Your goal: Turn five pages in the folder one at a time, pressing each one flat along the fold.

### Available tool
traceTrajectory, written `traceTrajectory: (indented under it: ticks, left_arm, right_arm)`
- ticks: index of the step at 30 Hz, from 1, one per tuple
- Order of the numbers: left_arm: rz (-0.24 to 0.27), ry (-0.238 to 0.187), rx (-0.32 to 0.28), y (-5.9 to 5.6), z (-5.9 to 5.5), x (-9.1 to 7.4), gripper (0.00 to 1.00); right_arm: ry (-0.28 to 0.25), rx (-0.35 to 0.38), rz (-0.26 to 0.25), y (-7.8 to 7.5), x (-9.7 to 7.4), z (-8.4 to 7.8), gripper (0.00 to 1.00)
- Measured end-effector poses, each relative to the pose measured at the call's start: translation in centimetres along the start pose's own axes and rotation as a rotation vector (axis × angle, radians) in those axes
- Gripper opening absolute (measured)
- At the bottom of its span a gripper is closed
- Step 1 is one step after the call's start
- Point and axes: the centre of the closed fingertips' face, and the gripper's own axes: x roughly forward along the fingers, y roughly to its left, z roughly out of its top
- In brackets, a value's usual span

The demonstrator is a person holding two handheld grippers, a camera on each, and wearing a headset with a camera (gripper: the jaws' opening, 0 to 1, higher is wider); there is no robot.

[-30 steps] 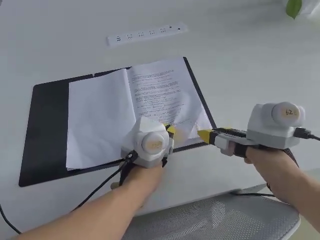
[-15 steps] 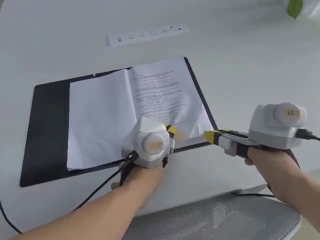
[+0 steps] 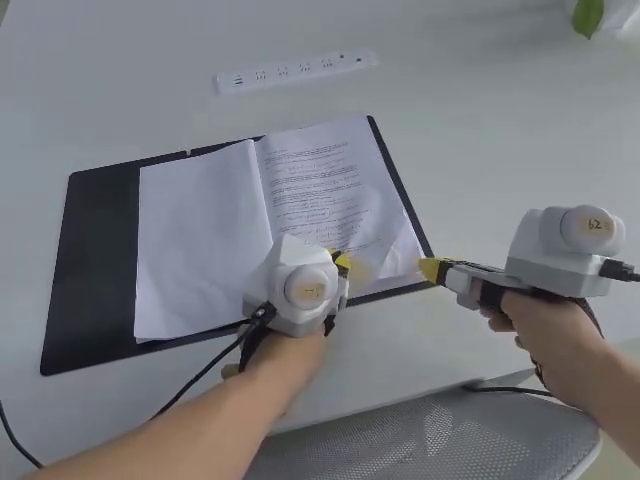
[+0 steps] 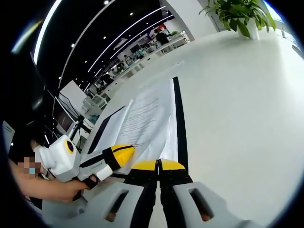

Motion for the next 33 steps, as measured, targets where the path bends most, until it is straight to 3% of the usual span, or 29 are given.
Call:
traceTrajectory:
  ticks: [5,10,15,16,19,20,23,25,27,33]
  left_arm:
    - [0.0,0.002,-0.001,0.0,0.0,0.0,0.01]
    - [0.001,0.006,-0.021,0.0,0.1,0.0,0.02]
    - [-0.017,0.016,-0.041,0.3,0.4,-0.3,0.01]
    - [-0.005,0.008,-0.088,0.7,0.7,-0.6,0.02]
    - [0.01,-0.036,-0.138,1.9,1.9,-1.4,0.08]
    - [0.017,-0.034,-0.125,2.3,2.2,-1.9,0.11]
    - [0.017,-0.055,-0.115,3.2,3.2,-3.4,0.11]
    - [0.003,-0.074,-0.142,3.8,3.9,-4.5,0.12]
    - [0.023,-0.066,-0.133,5.0,4.1,-5.8,0.14]
    - [0.056,-0.112,-0.151,8.0,5.4,-10.1,0.19]
  right_arm:
    - [-0.024,0.054,0.046,0.9,-0.3,0.5,0.0]
    - [-0.039,0.064,0.061,1.3,-0.5,0.8,0.0]
    - [-0.066,0.09,0.121,2.7,-0.9,1.7,0.0]
    - [-0.078,0.105,0.143,3.2,-1.0,2.0,0.0]
    - [-0.074,0.081,0.162,4.3,-0.9,2.2,0.0]
    - [-0.082,0.08,0.185,5.0,-1.0,2.5,0.0]
    - [-0.097,0.081,0.23,6.8,-1.2,3.2,0.0]
    - [-0.107,0.066,0.252,8.0,-1.2,3.7,0.0]
    - [-0.111,0.053,0.297,9.7,-1.2,4.2,0.0]
    - [-0.107,0.024,0.385,13.8,-0.5,4.6,0.0]
